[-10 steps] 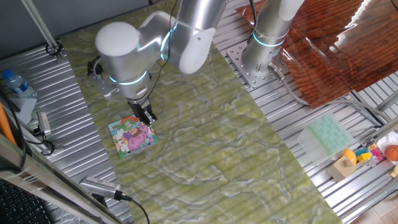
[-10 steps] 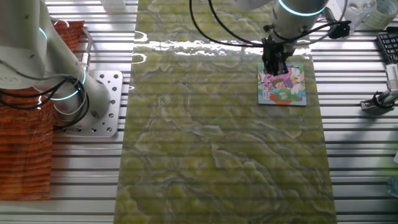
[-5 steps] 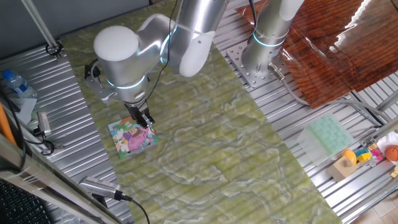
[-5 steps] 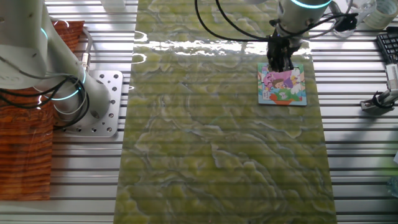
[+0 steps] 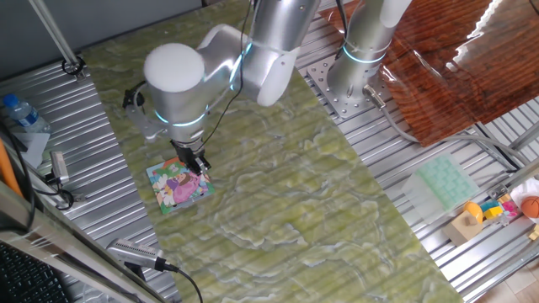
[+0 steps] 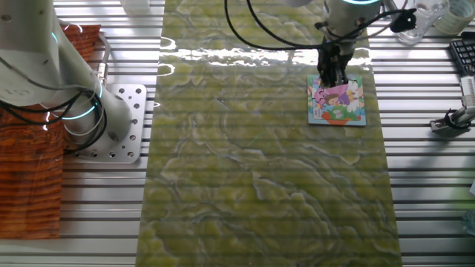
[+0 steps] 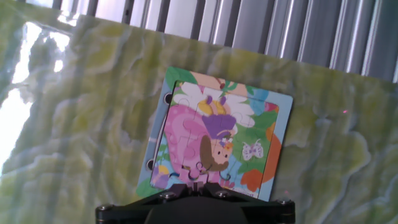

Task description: Assemble one piece of a puzzle

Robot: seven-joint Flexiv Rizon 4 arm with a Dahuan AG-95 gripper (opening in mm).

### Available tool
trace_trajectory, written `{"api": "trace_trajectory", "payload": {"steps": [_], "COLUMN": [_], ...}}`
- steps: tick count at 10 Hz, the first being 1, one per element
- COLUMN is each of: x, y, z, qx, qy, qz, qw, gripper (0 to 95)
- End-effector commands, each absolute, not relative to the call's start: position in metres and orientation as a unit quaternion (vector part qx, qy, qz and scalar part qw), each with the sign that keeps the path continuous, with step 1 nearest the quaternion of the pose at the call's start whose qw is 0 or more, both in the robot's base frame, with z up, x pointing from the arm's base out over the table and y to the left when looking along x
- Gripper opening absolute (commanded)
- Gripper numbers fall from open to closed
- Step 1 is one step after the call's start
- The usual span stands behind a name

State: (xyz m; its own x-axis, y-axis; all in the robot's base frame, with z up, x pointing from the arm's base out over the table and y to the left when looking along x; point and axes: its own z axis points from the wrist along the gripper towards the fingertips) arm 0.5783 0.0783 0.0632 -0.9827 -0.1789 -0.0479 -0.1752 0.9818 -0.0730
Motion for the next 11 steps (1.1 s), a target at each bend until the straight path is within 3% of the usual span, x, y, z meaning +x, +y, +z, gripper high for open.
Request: {"api": "trace_trajectory", "payload": {"steps": [1,3,11], "x": [0.581,0.583,0.583], "y": [0.077,0.076,0.073], "z": [0.059,0.050,0.033], "qx": [-0.093,-0.101,-0.113], "qy": [0.994,0.993,0.993], "qz": [-0.017,0.001,0.010], "qw": [0.047,0.058,0.029], "gripper": [0.0,0.0,0.0]}}
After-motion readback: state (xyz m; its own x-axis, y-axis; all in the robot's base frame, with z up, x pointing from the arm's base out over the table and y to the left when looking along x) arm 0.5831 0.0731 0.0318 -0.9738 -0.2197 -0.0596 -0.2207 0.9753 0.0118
